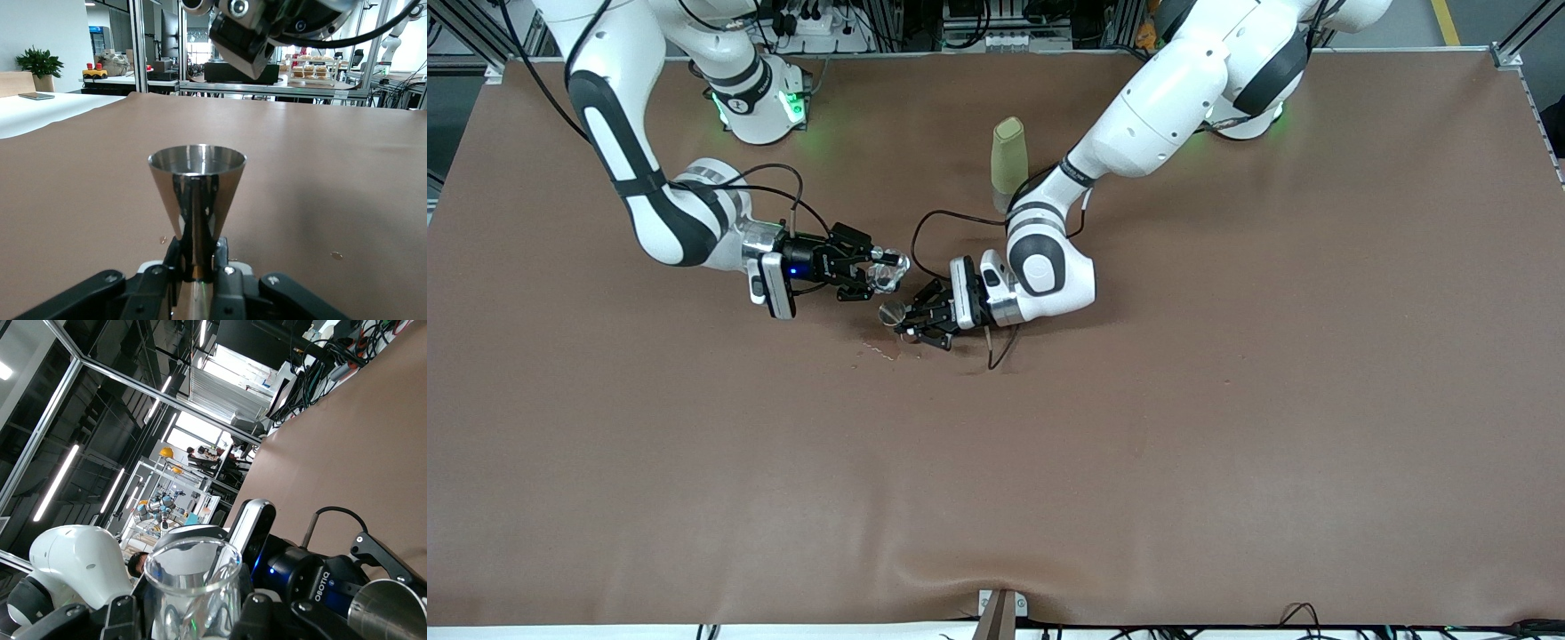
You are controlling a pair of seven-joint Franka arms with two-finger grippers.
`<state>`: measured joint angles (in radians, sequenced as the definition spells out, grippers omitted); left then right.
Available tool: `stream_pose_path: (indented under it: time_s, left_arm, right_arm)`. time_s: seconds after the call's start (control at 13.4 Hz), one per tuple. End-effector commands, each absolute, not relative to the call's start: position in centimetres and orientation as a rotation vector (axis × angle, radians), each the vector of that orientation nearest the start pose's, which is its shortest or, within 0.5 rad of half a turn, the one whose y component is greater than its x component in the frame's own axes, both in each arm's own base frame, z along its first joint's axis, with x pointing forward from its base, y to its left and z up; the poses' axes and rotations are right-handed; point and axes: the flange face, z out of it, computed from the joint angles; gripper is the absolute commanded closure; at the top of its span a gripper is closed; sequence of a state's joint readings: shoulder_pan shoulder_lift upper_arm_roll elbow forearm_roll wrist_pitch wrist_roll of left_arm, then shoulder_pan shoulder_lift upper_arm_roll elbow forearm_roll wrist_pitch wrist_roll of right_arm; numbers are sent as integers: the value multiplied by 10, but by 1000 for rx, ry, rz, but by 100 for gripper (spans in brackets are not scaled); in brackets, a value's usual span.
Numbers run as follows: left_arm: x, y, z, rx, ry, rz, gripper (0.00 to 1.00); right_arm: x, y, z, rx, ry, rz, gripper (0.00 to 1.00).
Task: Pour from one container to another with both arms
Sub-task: 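Pour the liquid from the glass cup into the jigger held by the left gripper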
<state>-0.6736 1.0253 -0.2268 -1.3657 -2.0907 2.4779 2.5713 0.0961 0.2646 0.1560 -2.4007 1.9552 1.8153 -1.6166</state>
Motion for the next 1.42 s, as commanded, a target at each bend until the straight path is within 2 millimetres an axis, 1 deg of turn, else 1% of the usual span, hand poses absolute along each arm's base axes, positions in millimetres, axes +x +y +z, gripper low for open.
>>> stream_pose_path:
  time_s: [0.0,1.35]
  left_arm:
    - [484,-548,116,1513,-1298,1141,100]
    - [484,-546,116,1516,-1299,1141,100]
  right_arm:
    - [458,203,236,-1585,-179,-509,78]
    - [456,204,234,-1568,-85,-418,79]
